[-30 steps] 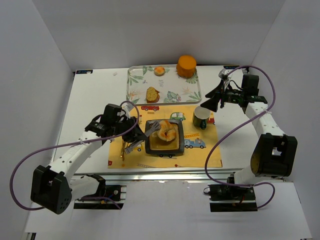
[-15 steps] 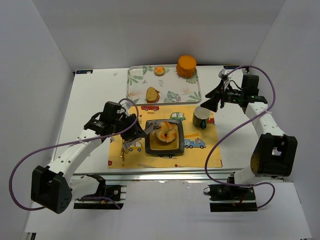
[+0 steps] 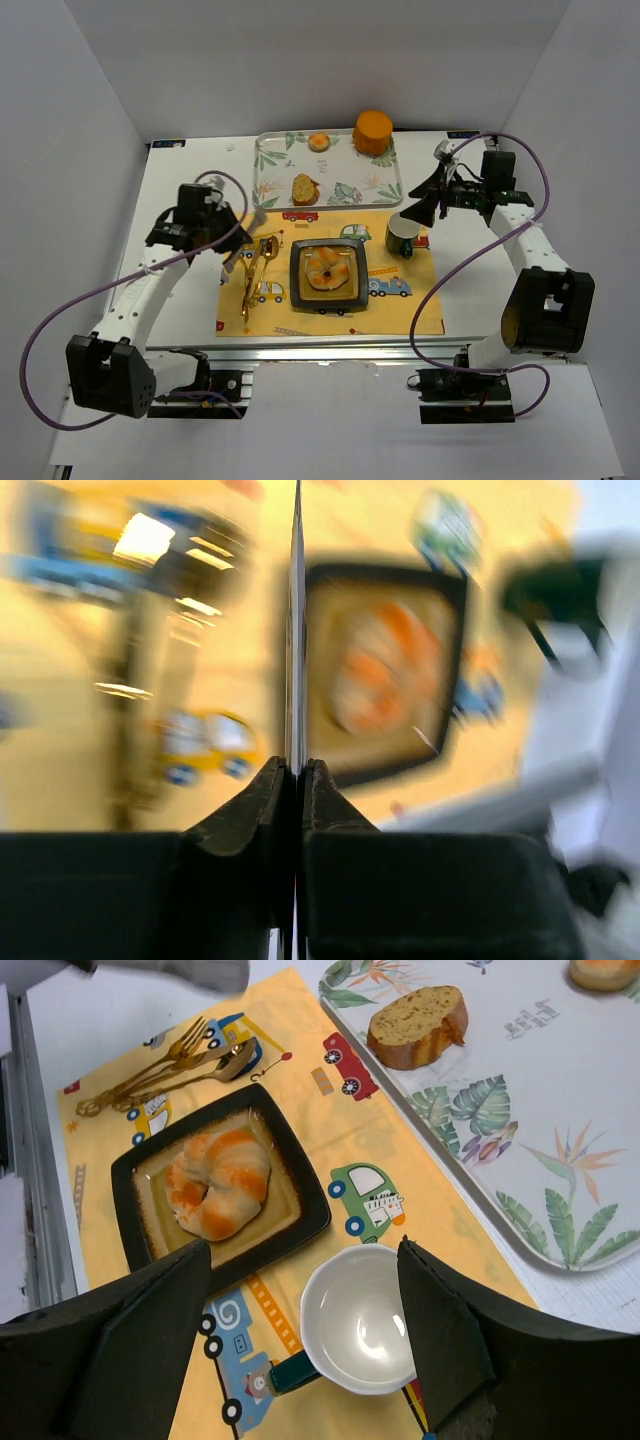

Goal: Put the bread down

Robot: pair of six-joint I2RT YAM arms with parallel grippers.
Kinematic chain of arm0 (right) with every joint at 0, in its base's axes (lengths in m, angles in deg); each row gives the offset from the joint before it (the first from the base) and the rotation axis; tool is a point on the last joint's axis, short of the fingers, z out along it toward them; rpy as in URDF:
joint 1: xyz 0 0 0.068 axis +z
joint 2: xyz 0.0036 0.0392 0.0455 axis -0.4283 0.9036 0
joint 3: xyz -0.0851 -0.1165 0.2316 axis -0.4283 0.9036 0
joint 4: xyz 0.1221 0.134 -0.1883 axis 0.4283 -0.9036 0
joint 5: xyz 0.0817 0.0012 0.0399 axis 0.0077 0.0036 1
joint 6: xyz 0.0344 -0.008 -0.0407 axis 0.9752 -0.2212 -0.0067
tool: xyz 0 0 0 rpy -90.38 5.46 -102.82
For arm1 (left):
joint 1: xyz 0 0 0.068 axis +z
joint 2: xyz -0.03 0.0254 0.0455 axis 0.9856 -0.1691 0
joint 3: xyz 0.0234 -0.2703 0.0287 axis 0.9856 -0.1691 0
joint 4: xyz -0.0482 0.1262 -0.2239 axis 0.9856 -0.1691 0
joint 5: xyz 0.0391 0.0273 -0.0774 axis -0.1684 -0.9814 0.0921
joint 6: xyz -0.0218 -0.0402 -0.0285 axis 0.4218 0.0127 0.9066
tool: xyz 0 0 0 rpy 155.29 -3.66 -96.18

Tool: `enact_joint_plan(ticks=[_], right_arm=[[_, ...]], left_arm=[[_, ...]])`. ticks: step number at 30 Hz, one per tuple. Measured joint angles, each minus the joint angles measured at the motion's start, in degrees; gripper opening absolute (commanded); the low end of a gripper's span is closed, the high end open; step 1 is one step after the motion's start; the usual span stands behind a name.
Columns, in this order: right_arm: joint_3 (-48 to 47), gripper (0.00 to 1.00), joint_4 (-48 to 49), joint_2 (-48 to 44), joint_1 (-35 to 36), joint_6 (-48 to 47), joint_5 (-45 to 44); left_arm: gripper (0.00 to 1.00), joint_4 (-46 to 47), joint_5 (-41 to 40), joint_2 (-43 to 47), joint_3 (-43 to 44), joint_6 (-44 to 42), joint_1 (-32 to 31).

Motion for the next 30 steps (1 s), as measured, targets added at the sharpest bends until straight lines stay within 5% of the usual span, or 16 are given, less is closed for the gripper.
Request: enact_joint_plan(ticks=[9,17,19,24,25,30], right_arm=[[-0.46,0.79,-5.09,0.00,3.63,-7.10,-0.22],[-2.54,0.89,-6.43,-0.74,7.72,-8.96,-7.96],[-2.54,0.89,-6.03,-1.22,9.99,-6.95,-13.03],[-3.19,0.90,-4.72,-1.40,14.73,1.46,-27.10],[-3.67,0.89,-4.74,-1.33,15.34,3.52,-30.32],[-6.56,0.89,-4.22,-0.74,16.04,10.01,-39.60]], left_arm=[[0.17,18.62,-8.90,-6.43,-9.99,-15.63,23.82],[0.41,31.12,-8.28,-21.90,-14.08,-26.97,26.91],[0.63,33.29,-8.00,-22.25,-14.73,-27.65,27.96],[0.82,35.21,-8.24,-20.68,-16.44,-27.91,30.51],[0.96,34.91,-8.41,-20.17,-16.76,-27.91,30.82],[0.98,32.17,-9.05,-16.57,-17.07,-27.80,31.54]])
